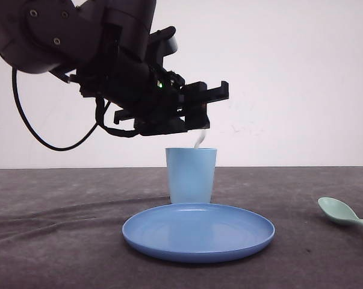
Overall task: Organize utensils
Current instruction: 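Lift the white fork with the left gripper and drop it into the blue cup, then raise the left gripper away from the cup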
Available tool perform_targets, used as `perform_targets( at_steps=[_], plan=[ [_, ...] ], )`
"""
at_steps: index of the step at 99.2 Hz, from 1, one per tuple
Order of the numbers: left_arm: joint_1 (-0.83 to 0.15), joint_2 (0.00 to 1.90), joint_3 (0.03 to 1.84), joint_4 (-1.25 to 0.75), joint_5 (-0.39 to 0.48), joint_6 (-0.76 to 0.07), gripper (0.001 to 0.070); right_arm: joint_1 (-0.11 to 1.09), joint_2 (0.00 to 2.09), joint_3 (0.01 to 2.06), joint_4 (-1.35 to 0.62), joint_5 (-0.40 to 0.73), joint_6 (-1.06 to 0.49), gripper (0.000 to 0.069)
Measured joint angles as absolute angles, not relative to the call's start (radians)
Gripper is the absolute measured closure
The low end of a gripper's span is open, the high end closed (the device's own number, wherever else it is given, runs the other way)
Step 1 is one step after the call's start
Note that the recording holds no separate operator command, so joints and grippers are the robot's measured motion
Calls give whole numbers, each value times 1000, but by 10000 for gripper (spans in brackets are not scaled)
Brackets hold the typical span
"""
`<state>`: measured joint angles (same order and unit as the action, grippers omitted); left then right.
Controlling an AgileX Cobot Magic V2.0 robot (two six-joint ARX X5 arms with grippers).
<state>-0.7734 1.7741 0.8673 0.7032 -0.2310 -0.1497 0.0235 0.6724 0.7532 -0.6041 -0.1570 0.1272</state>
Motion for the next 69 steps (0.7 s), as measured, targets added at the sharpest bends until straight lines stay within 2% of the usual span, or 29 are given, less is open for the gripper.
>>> perform_targets(
  at_steps=[11, 32, 53, 69],
  plan=[
    [-774, 1717, 867, 649, -238, -150, 434, 23, 672, 753, -609, -157, 129, 217],
    [-775, 1508, 868, 445, -262, -149, 429, 67, 675, 753, -691, -159, 166, 217],
    [-775, 1235, 867, 139, -264, -148, 429, 170, 729, 753, -818, -156, 236, 217],
    [-775, 1044, 868, -132, -265, -150, 429, 250, 817, 753, -860, -113, 288, 217]
  ],
)
